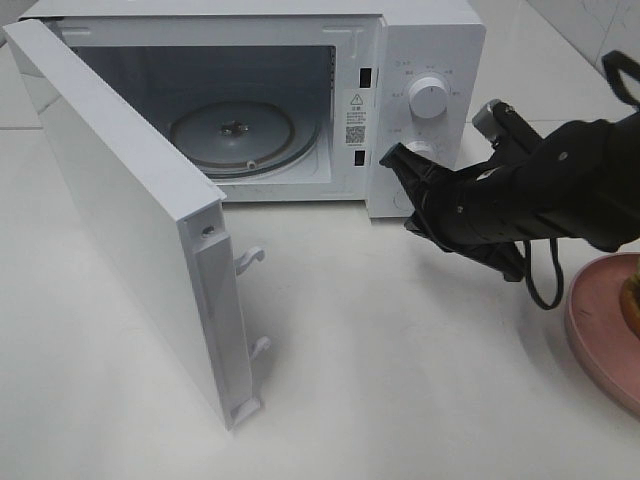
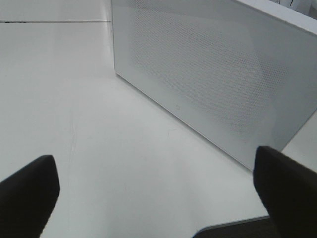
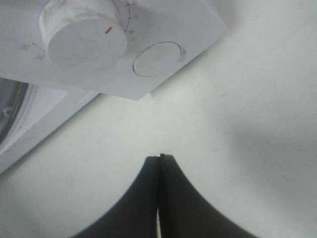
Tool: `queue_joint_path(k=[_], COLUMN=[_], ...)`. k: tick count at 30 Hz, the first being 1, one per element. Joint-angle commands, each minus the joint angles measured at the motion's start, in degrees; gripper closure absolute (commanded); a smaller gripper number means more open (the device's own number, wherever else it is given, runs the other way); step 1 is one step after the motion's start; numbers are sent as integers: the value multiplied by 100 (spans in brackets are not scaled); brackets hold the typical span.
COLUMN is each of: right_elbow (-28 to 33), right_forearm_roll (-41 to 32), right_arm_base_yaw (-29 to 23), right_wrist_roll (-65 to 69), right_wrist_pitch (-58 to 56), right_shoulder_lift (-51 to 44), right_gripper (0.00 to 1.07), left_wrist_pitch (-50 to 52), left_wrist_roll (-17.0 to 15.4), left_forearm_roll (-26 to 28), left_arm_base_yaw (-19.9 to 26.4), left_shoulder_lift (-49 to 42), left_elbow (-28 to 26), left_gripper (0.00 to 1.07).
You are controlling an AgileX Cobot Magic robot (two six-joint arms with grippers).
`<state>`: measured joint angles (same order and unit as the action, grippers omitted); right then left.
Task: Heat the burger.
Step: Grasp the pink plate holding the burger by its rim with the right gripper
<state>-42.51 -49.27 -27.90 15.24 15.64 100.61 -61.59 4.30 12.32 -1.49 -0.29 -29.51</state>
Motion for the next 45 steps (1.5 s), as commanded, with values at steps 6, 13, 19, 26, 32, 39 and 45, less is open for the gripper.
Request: queue_joint_path(k=[6,13,19,26,32,39,45], right_elbow=[-6,-6,-132,-619,-859,-865,-865], right_forearm_roll=[109,1306,2819,4206,4549,4555,4561], right_arm_base_yaw=[544,854,854,854,842,842,842], right_wrist_roll=[-2217,-2458,-1954,-1919,-2034,-2240,-2550], right_wrist_pitch=[-1702,-2905,-3902,-5609,-6325,-6623,-6858], right_shoulder_lift=[-533,-882,-1226,-1478,-1793,-2177,-2515], right_gripper=[107,106,106,103,99,77,30], left_wrist_pitch=[52,52,52,52,52,52,52], left_wrist_roll=[17,17,17,17,17,17,17], left_forearm_roll=[17,17,17,17,17,17,17], left_arm_base_yaw=[-11,-11,-11,-11,-11,-11,-11], left_shoulder_lift=[-92,-92,-92,-92,-92,-92,-92], left_elbow=[-6,-6,-6,-6,-6,-6,-6], left_gripper=[7,7,7,7,7,7,7])
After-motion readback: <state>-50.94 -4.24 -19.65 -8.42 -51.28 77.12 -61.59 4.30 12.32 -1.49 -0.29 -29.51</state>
